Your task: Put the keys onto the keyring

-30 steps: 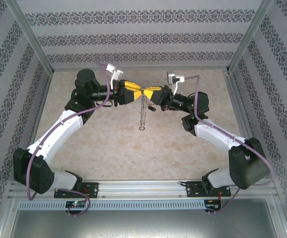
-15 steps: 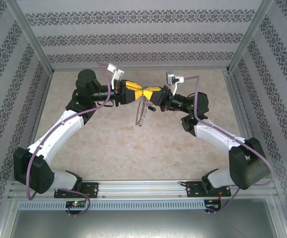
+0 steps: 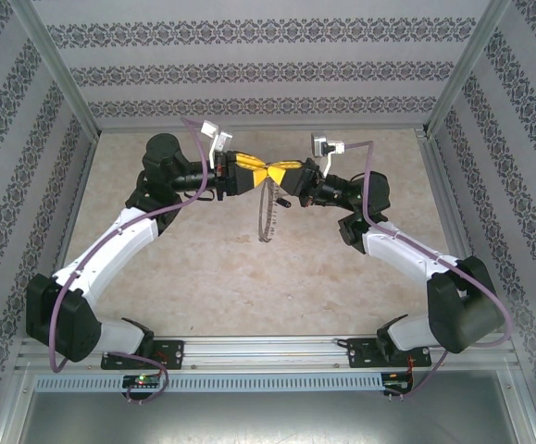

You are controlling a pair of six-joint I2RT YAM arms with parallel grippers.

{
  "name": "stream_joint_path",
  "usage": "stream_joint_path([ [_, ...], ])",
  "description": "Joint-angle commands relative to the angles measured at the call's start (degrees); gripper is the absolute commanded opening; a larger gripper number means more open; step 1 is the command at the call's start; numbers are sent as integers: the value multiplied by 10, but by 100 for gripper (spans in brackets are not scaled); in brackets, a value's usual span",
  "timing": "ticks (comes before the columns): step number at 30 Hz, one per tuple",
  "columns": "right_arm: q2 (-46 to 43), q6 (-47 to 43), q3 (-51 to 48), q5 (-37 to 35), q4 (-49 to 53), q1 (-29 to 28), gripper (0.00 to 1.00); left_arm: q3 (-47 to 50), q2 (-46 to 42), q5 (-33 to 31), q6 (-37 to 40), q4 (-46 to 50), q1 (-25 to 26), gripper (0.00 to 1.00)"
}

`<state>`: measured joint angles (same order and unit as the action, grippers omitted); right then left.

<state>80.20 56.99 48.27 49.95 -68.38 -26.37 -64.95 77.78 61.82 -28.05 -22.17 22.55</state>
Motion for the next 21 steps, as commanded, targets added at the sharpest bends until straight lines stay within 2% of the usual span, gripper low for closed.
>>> stream_joint_path([
  [1,-8,-8,9,-24,-49,4,0,18,-13,-7,-37,-65,7,32],
  [6,-1,0,12,-22,-59,4,0,25,-11,-12,-61,-102,8,30],
  [9,1,4,11,-23,-62,2,0,25,-7,-12,-71,-116,8,24],
  [18,6,6,10,-19,-66,1,0,14,4,-7,-78,-127,11,20],
  [21,6,7,10,-20,-66,1,0,12,7,-5,-77,-126,12,15],
])
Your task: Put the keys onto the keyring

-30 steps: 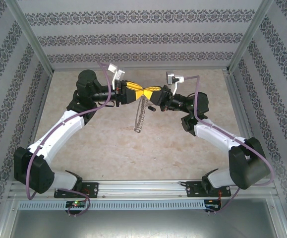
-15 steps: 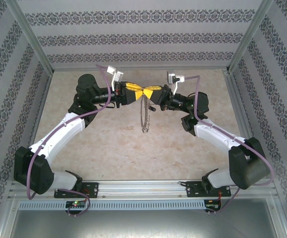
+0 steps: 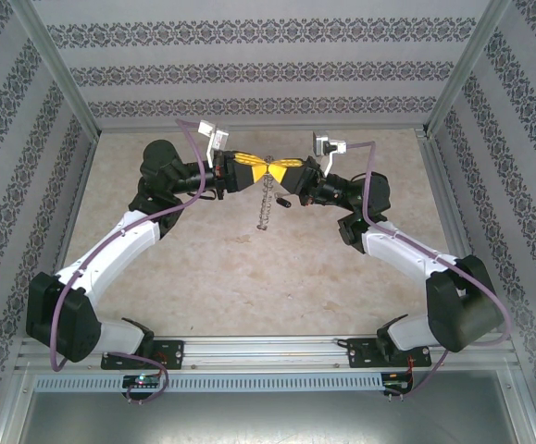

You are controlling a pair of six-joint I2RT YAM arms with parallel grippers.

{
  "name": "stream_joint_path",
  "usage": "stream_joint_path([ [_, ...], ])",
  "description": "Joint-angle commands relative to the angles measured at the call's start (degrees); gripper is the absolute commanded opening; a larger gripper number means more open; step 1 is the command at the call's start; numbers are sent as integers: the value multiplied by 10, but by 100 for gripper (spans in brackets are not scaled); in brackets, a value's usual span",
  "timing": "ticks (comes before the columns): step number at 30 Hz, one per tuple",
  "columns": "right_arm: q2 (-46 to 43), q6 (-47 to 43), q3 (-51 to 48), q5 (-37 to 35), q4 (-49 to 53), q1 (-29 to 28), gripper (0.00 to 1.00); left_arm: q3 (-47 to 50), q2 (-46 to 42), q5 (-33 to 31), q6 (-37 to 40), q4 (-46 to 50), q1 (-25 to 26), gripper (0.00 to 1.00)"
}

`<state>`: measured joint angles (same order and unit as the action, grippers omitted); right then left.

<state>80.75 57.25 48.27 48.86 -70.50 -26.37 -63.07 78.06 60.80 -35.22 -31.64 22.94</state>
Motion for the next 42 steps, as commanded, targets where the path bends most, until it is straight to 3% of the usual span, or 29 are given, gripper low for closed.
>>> stream_joint_path([
  [1,1,5,10,-9,-45,1,0,-7,5,6,-5,-32,9,12],
  [13,3,3,10,-18,-45,6,0,-1,-3,10,8,-9,10,14],
  [22,0,4,6,-24,-46,11,0,0,-11,1,20,6,11,24],
  [37,10,14,17,4,-50,3,0,-11,-2,-5,19,2,10,25],
  [42,8,11,14,1,-49,4,0,-12,0,-3,15,-2,11,21],
])
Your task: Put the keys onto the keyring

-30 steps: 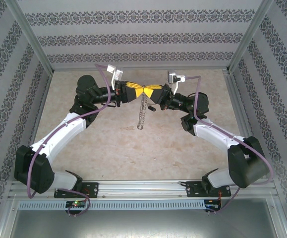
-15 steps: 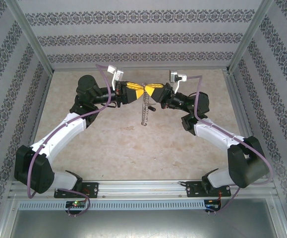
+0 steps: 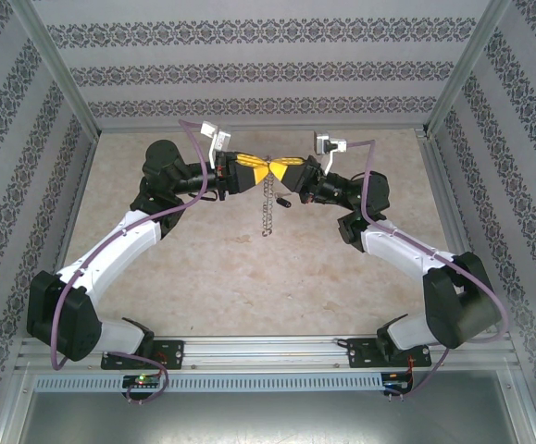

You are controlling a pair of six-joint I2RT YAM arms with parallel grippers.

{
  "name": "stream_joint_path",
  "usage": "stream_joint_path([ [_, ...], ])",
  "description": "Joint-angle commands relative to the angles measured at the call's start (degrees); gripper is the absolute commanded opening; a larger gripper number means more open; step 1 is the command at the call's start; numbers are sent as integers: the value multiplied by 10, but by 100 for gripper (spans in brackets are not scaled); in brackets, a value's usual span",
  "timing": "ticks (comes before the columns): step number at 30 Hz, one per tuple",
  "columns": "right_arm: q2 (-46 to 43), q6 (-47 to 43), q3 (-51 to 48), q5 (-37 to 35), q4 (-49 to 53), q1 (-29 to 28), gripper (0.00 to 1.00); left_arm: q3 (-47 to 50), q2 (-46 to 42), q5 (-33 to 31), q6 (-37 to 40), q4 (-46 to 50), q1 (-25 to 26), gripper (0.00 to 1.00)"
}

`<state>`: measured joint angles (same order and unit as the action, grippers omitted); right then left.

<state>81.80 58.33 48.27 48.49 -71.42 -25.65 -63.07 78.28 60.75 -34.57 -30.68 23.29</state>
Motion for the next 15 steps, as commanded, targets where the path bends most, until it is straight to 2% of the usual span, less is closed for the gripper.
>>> stream_joint_path([
  [1,-3,0,14,3,-40,-4,0,-12,-1,-2,8,-12,7,18],
  [4,-5,0,13,0,-40,-2,0,-10,-2,0,7,-11,7,15],
  [8,-4,0,14,-5,-39,0,0,-9,-4,4,7,-11,7,0],
  [10,-2,4,18,-6,-37,1,0,-8,-5,6,10,-10,7,0],
  [11,2,8,20,-7,-37,2,4,-9,-5,5,13,-8,7,0],
  [14,1,23,18,-20,-32,15,40,-3,-14,-7,42,15,7,0],
  [15,-2,29,15,-24,-31,23,45,-2,-18,-12,52,26,6,0],
])
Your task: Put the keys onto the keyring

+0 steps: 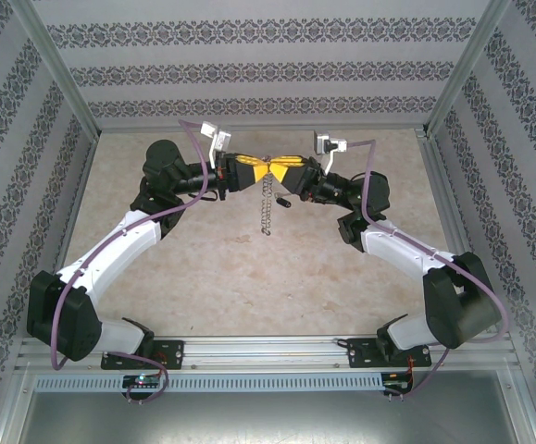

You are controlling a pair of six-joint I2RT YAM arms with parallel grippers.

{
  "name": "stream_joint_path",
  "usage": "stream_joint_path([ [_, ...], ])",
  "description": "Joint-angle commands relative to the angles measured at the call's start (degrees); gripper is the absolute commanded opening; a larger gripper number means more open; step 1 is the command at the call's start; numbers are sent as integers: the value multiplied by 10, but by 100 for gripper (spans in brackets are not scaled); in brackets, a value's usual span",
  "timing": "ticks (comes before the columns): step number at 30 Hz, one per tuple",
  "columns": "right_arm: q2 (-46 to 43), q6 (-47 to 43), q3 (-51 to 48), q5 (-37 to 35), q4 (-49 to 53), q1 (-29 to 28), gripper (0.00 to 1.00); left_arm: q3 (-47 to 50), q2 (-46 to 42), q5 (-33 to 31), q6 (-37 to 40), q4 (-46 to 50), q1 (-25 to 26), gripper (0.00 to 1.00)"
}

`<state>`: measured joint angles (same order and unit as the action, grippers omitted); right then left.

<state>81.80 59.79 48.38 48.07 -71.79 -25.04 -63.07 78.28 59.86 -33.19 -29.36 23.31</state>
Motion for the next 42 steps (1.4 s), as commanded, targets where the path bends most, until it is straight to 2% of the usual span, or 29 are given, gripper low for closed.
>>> stream_joint_path([
  [1,-6,21,10,-23,-21,26,49,0,-22,-8,50,21,7,0],
  [4,-27,27,-4,-30,22,60,51,-1,-39,-31,107,79,6,0],
  [8,-41,5,-5,-29,142,102,52,-7,-60,-67,194,169,7,0],
  [12,4,16,8,-14,212,141,51,-6,-72,-96,252,222,7,0],
  [15,39,-32,28,-23,316,150,49,0,-81,-121,287,246,7,0],
  [19,86,-129,77,-73,500,145,47,5,-91,-155,326,276,7,0],
  [23,138,-254,165,-182,714,109,47,8,-99,-173,335,282,7,0],
  [25,173,-287,203,-228,777,94,46,13,-105,-183,337,278,6,0],
  [32,303,-319,316,-296,882,71,42,26,-131,-208,335,276,2,0],
  [42,413,-348,444,-348,967,36,38,62,-162,-227,321,251,-2,0],
])
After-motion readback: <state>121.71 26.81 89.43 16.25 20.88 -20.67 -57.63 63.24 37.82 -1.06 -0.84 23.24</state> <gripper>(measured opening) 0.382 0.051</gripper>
